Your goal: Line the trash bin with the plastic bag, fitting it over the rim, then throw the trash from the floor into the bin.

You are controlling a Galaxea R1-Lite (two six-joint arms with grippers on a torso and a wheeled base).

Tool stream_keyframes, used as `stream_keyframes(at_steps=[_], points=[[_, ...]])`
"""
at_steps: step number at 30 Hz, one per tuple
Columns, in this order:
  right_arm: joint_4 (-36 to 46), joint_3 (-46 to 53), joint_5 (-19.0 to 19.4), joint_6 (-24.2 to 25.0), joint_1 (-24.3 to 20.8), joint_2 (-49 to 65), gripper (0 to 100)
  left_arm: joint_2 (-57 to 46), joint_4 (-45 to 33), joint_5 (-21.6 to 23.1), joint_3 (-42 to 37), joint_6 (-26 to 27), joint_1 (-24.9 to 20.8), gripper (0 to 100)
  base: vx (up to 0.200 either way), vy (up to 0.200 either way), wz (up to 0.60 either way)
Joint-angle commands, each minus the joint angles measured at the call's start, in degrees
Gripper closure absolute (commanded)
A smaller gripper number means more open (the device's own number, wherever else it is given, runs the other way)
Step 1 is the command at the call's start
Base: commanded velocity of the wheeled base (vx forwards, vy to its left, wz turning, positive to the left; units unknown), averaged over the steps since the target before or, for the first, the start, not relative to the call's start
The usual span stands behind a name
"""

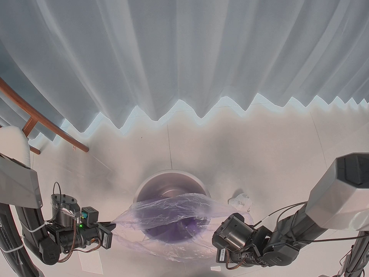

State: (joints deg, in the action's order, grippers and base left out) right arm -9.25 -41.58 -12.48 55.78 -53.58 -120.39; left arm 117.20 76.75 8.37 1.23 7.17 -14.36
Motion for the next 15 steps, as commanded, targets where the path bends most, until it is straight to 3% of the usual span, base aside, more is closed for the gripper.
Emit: stream_keyframes(at_steps=[1, 9, 10, 14, 15], points=[[-1.56, 0.54, -1.14, 0.20, 0.32, -2.83, 100, 0.84, 0.06, -0.03, -0.35, 0.13, 0.74, 100, 0.000, 0.000, 0.00], [-5.16, 0.71, -2.28, 0.55, 0.23, -2.65, 100, 0.84, 0.42, 0.15, -0.26, -0.05, 0.74, 100, 0.000, 0.000, 0.00], [-5.25, 0.80, -2.72, 0.73, 0.32, -1.86, 0, 0.84, 0.94, 0.15, -0.35, -0.05, 0.74, 100, 0.000, 0.000, 0.00], [-5.07, 0.98, -3.25, 2.58, 0.14, 0.86, 0, 0.66, 2.00, 0.15, -0.53, -0.31, 0.74, 100, 0.000, 0.000, 0.00], [-4.11, 1.33, -3.16, 4.95, -0.30, 6.14, 0, 0.22, 2.79, 0.15, -0.79, -0.66, 0.83, 100, 0.000, 0.000, 0.00]])
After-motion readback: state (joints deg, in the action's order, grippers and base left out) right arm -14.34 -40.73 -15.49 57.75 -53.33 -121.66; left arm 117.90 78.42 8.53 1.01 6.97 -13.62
